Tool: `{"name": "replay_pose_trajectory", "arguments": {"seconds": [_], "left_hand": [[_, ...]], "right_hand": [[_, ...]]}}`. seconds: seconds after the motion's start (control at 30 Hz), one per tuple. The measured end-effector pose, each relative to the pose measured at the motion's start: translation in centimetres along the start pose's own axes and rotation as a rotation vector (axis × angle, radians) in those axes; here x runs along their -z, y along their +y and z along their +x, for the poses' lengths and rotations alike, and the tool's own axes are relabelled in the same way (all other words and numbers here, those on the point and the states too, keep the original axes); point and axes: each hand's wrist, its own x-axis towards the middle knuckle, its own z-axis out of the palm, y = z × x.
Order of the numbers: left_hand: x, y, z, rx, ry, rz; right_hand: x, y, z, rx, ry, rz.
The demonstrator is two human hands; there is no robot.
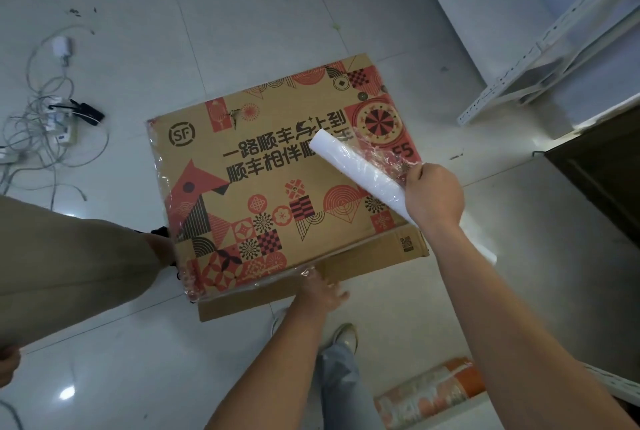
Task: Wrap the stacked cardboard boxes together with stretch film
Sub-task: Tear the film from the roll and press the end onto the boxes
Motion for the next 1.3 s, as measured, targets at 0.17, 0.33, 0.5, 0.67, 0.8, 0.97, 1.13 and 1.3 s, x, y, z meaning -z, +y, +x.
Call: {"name": "replay_pose_trajectory", "arguments": {"seconds": [0.17, 0.33, 0.5, 0.67, 0.8, 0.97, 1.13, 1.3], "left_hand": [[-0.7, -1.7, -8.4, -0.226, -0.076, -0.105], [4.8, 0.3, -14.4, -1.092, 0.730, 0.439], [8.9, 2.1, -11.1, -0.884, 0.715, 1.318], [7.0, 2.0, -8.6, -0.907, 0.860, 1.386], [6.5, 2.2, -8.4, -0.976, 0.851, 1.277], [8.8, 2.3, -7.8, -1.056, 0.866, 1.233], [11.2, 2.8, -7.6, -1.051, 0.822, 1.211], [10.6, 2.6, -8.4, -1.027, 0.788, 1.113]], "right_hand": [[0.5, 0.0, -0.2, 0.007, -0.026, 0.049], [1.3, -0.6, -1.4, 0.046, 0.041, 0.192], [1.8, -1.2, -2.5, 0.123, 0.019, 0.141], [1.7, -1.2, -2.1, -0.005, -0.074, 0.130], [2.8, -0.9, -2.0, -0.166, -0.194, 0.149], [3.2, -2.7, -3.8, -0.115, -0.230, 0.076], [3.7, -3.1, -4.2, -0.191, -0.320, 0.178], [5.4, -2.0, -3.4, -0.270, -0.291, 0.380]]}}
